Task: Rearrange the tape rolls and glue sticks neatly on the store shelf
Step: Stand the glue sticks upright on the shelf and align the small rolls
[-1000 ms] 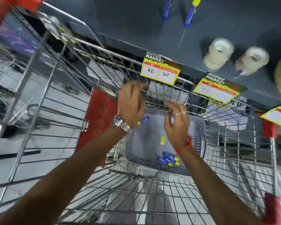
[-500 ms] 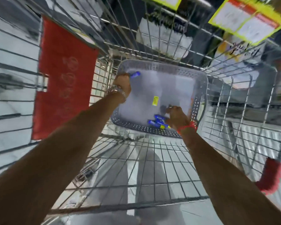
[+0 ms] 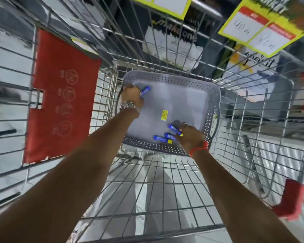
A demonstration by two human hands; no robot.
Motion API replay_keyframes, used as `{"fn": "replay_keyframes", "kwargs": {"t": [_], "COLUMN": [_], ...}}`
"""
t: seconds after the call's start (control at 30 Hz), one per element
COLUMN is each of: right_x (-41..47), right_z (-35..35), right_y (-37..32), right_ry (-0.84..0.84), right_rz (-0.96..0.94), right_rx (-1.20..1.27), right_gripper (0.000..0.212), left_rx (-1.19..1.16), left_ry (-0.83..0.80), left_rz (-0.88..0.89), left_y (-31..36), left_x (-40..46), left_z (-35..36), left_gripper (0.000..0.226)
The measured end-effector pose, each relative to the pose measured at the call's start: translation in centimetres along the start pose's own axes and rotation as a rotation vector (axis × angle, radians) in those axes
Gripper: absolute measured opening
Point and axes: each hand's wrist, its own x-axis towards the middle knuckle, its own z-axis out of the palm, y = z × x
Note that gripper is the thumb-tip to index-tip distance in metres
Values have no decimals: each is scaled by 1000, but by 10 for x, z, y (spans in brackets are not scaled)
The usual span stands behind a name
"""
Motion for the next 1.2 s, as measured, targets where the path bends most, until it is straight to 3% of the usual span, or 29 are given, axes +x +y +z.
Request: {"fn": "replay_keyframes", "kwargs": {"t": [0.23,0.4,0.5,0.63,0.7,0.8,0.9,1.0,1.2], "right_x": [-12,-35,-47,-60,-65,-66,-51,-27,3], "right_z": [-39,-86,-115,-176,-213,-263,-304,-331,-336], "right_y": [-19,-59,-84,-122,-136,-157,-178,-190,-191], "right_ry": [200,315,425,634,736,880,960,1000,951], "right_rz": [50,6,-112,-289,-367,-456,-435,-332,-195], "right_rx": [530,956,1077,1137,1166,1148,1131,1023,838], "right_gripper": [10,15,15,24,31,30,26,13,16], "left_rx": [-536,-740,-1028,-1120,-1193,-1364,-1331,-1211,-838], "left_ry": [107,133,266,505,630,667,663,687,614], "left_rz": [-88,-99,-45,78,218,321,364,339,306], "left_y": [9,19,25,43,58,80,103,117,124], "left_x": [-37,-61,-72,-92,-102,-95,-70,-37,-11], "left_z": [-33,-73,-90,-143,-180,-229,-276,-302,-302], "left_gripper": [37,23,17,11,19,27,28,12,30]}}
